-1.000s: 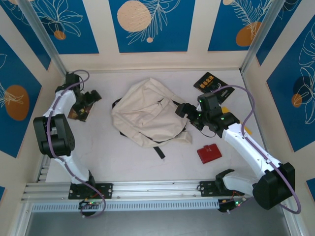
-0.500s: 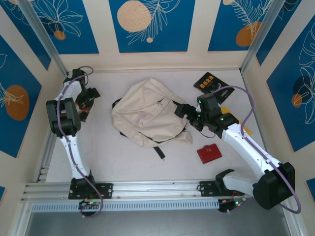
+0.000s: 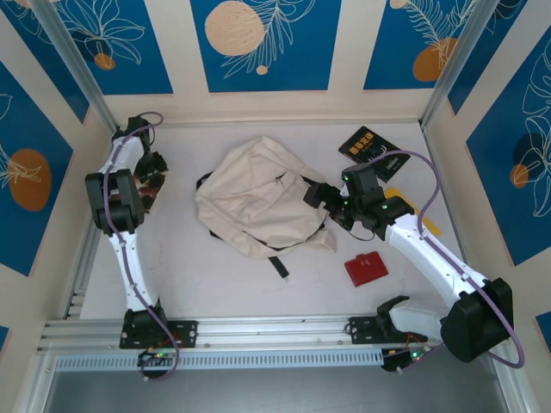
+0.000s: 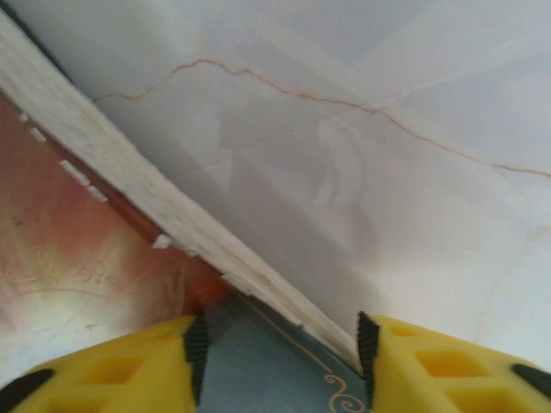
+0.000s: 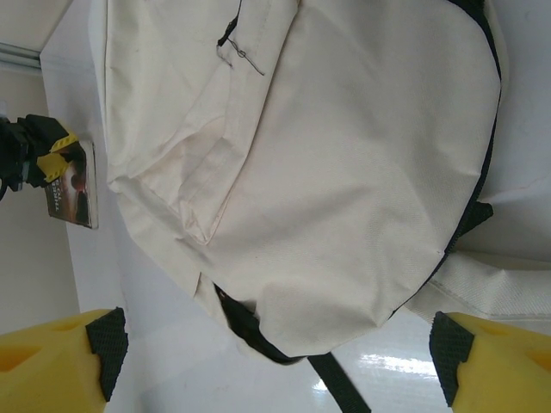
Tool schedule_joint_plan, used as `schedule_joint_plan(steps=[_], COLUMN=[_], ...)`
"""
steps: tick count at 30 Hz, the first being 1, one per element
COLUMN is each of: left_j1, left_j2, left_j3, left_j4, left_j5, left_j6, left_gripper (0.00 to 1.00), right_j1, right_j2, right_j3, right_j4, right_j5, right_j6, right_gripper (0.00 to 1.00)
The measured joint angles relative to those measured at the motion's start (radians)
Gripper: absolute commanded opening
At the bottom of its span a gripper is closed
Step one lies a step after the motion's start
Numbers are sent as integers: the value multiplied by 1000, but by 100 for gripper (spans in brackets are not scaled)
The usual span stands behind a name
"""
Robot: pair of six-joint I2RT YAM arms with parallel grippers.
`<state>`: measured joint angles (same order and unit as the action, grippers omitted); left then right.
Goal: Pack books, pencil case, and school supplies into a backpack
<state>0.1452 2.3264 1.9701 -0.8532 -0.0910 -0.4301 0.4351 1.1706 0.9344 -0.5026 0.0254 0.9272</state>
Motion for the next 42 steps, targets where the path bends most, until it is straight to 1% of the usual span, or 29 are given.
schedule_joint_plan(steps=[5, 7, 12, 14, 20, 27, 32, 37, 42], left_j1=[-10, -13, -21, -25, -52, -101, -171, -270, -406], left_j2=[-23, -48, -140, -177, -271, -399, -518, -618, -706], left_j3=[-42, -82, -239, -299, -445, -636, -801, -927, -1034], left_j4=[4, 3, 26, 38, 86, 143, 178, 193, 222], left_j5=[2, 5, 17, 22, 19, 34, 73, 105, 121], left_j6=[-9, -13, -19, -23, -26, -28, -53, -106, -201], left_gripper=[34, 28, 17, 15, 0, 0, 0, 0, 0], right_j1=[5, 6, 7, 10, 11, 16, 24, 37, 53], right_j2=[0, 0, 0, 0, -13, -36, -37, -33, -17], right_j3=[0, 0, 0, 0, 0, -2, -19, -21, -21], right_j4=[0, 0, 0, 0, 0, 0, 5, 11, 15], right_j5=[0, 0, 0, 1, 1, 1, 1, 1, 2], right_j6=[0, 0, 0, 0, 1, 8, 15, 19, 23], right_gripper=[92, 92, 92, 92, 92, 92, 92, 91, 91])
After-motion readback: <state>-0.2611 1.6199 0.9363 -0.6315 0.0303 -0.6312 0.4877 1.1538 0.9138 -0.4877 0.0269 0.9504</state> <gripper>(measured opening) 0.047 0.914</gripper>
